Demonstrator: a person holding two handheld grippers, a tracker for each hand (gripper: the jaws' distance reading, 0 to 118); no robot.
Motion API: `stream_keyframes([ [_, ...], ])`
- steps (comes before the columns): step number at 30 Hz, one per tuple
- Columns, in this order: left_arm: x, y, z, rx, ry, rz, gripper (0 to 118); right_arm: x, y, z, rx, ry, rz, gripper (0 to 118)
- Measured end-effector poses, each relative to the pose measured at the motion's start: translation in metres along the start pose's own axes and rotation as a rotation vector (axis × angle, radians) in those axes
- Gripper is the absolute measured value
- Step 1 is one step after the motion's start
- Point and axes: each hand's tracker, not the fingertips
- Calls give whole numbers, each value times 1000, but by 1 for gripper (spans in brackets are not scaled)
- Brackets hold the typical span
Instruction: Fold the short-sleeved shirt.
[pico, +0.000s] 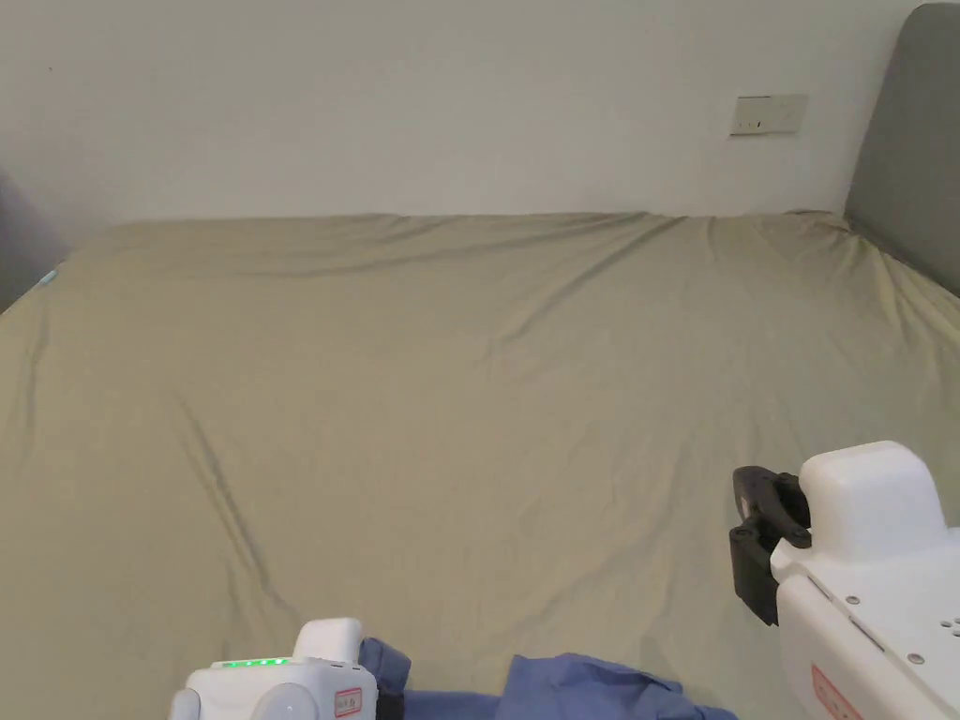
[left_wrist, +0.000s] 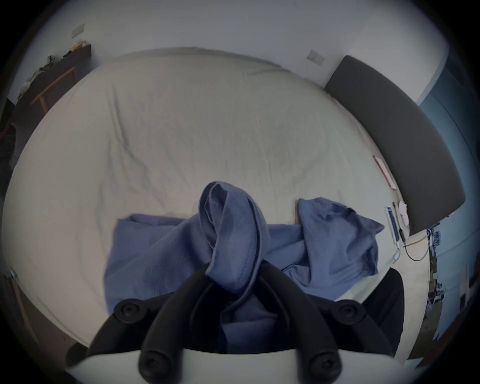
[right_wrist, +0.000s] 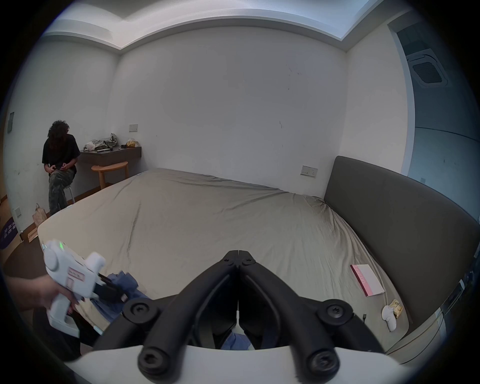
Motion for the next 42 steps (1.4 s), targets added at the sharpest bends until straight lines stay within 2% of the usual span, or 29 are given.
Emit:
stream_keyframes([
  [2,8,-1,-16,-8,20,25,24,6,-2,1,6,-1,-21,2],
  [3,11,-3,-21,-29,-15,61,37,8,-3,0,5,-4,-30,2],
  [4,15,-5,-23,-50,-77,115,72,11,-4,0,3,-5,-34,2],
  [5,16,-5,-21,-50,-180,162,97,12,-6,-1,-2,-6,-33,2],
  [6,16,-7,-18,-46,-275,195,112,13,-7,-3,-11,-6,-23,2],
  [7,15,-6,-10,-29,-372,222,114,14,-9,-5,-27,-12,0,2],
  [9,11,-2,15,45,-456,230,110,17,-11,-6,-36,-21,16,2],
  [11,-2,0,37,144,-411,172,89,19,-12,-7,-38,-23,8,2],
  [12,-6,1,47,187,-352,131,71,20,-11,-8,-37,-23,0,2],
  [13,-10,1,55,236,-249,67,36,20,-11,-8,-36,-23,-7,2],
  [14,-14,0,61,285,-147,9,8,19,-10,-8,-32,-24,-10,2],
  [15,-16,-2,61,315,-62,-44,0,18,-9,-8,-30,-23,-12,2],
  [18,-10,-9,53,373,71,-150,0,11,-7,-9,-26,-19,-9,2],
  [19,-5,-12,45,349,50,-179,0,9,-7,-9,-26,-17,-7,2],
  [22,18,-28,7,303,154,-264,0,4,-8,-9,-34,-8,-4,2],
  [26,37,-59,-43,147,83,-294,0,-1,-9,-7,-50,2,11,2],
  [27,42,-68,-48,145,120,-308,0,-2,-9,-6,-53,4,15,2],
  [28,44,-76,-41,221,145,-341,0,-2,-9,-6,-54,9,20,2],
  [29,48,-77,-35,256,143,-396,0,-3,-10,-5,-54,9,25,2],
  [30,48,-74,-32,211,79,-407,0,-3,-10,-6,-57,6,28,2],
  [34,34,-66,-8,187,-123,-296,0,-7,-9,-14,-71,3,23,2],
  [38,-27,-52,20,222,-408,44,0,-10,-4,-23,-88,-1,-18,2],
  [41,-96,-42,27,232,-597,257,0,-16,4,-27,-75,4,4,2],
  [42,-116,-39,27,222,-607,287,6,-16,6,-28,-72,7,12,2],
])
